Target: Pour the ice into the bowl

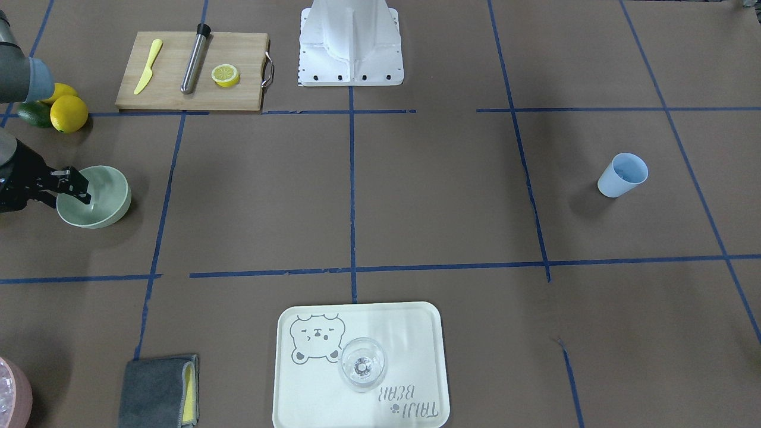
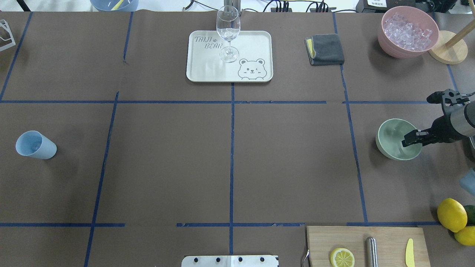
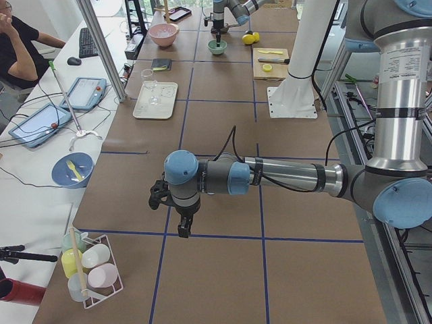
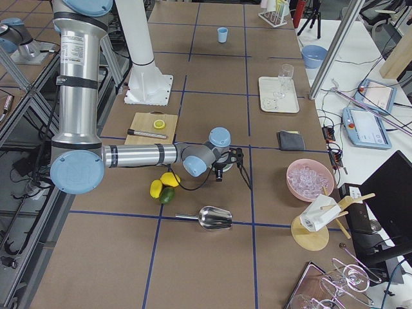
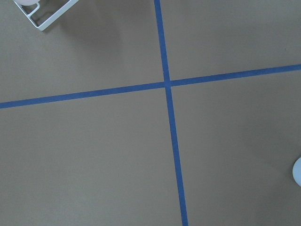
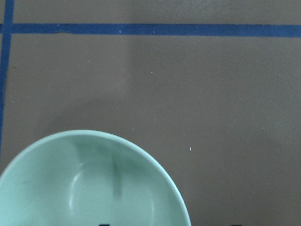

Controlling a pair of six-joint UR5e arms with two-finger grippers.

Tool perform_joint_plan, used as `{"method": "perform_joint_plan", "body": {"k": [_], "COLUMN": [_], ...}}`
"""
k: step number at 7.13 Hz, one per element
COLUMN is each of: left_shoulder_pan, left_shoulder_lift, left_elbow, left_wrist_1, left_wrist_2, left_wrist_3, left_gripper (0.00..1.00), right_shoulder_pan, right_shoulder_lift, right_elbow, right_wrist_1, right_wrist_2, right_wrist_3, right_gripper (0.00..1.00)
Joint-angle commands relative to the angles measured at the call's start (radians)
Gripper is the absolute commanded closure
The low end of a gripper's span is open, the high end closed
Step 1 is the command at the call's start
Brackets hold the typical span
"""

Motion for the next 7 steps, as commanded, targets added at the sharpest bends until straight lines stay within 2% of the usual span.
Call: {"method": "perform_joint_plan", "body": {"k": [1,2,4,5,6,7], "left_shoulder_pan": [0.000,0.000,0.000,0.000,0.000,0.000], "left_shoulder_lift": [0.000,0.000,0.000,0.000,0.000,0.000], "left_elbow": [0.000,-0.003,-0.009,-0.009,-0.009,-0.007], "left_wrist_1": [-0.001,-0.001,-0.001,-0.001,-0.003,-0.025], "left_wrist_2": [0.000,-0.002,-0.002,-0.002,-0.002,-0.003], "left_wrist_3": [0.003,0.003,0.001,-0.002,-0.002,-0.002], "left_gripper": [0.00,0.00,0.00,0.00,0.00,0.00], "right_shoulder_pan": [-0.001,-0.002,-0.039,-0.105,-0.160,-0.232], "right_shoulder_lift": [0.001,0.006,0.027,0.088,0.193,0.276], "right_elbow": [0.011,0.044,0.155,0.177,0.177,0.175], "right_wrist_1": [0.001,-0.013,-0.016,-0.016,-0.016,-0.018], "right_wrist_2": [0.002,0.008,0.010,-0.006,-0.013,-0.063], "right_wrist_3": [0.001,0.008,0.231,0.372,0.554,0.670], "right_gripper": [1.00,1.00,1.00,1.00,1.00,1.00]}}
